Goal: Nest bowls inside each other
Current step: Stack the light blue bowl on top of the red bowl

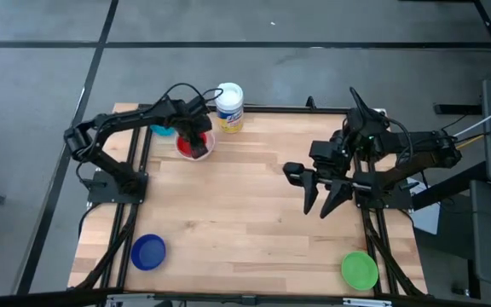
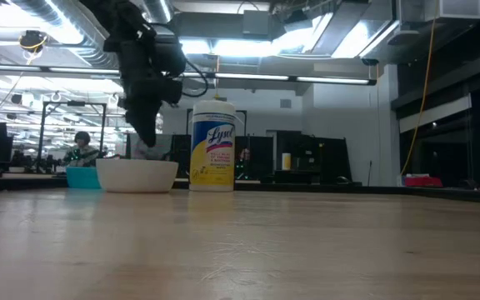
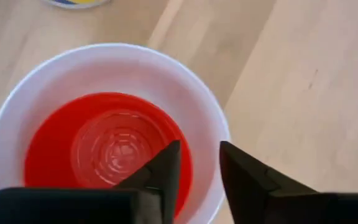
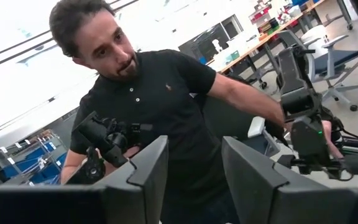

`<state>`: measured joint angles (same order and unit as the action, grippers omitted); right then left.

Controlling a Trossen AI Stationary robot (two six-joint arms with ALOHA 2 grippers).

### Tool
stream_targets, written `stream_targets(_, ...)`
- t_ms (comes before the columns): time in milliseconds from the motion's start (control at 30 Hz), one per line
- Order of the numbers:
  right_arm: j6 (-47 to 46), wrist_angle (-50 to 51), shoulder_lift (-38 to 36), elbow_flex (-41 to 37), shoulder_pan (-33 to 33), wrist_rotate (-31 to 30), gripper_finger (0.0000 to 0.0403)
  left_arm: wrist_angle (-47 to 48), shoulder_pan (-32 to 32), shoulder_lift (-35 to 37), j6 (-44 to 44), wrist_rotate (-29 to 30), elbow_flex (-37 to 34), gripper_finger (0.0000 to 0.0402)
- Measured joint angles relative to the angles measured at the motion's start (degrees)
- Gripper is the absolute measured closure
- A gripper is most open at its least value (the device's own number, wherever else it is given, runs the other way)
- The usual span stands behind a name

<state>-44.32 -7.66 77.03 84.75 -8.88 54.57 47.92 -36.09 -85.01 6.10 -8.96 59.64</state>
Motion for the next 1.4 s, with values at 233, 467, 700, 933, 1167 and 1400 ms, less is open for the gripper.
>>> stream_targets(233, 0.05, -0.90, 0.00, 0.00, -0.99, -1.32, 0.0245, 0.91, -7.47, 7.77, -0.82, 9.82, 0.00, 0.0272)
stream_targets(467, 1.36, -2.88, 0.00, 0.00, -1.08, -1.40, 0.0245, 11.84, -21.46, 10.92, 0.13, 10.33, -0.02, 0.0301)
stream_targets(700, 1.51, -4.18, 0.00, 0.00, -1.10, -0.99, 0.0245, 17.88, -27.22, 9.00, 6.98, 2.70, 0.00, 0.0345)
stream_targets(933, 0.38, -7.86, 0.00, 0.00, -1.10, -0.99, 0.0245, 20.83, -25.86, 4.10, 11.40, 7.39, -0.02, 0.0319)
stream_targets(1167, -2.20, -10.19, 0.00, 0.00, -1.10, -2.99, 0.0245, 18.45, -25.91, -1.40, 15.13, 10.96, -0.02, 0.0252)
stream_targets(1400, -2.79, -10.71, -0.27, 0.00, -1.10, -5.27, 0.0245, 15.97, -25.93, -6.67, 17.24, 10.82, -0.02, 0.0210)
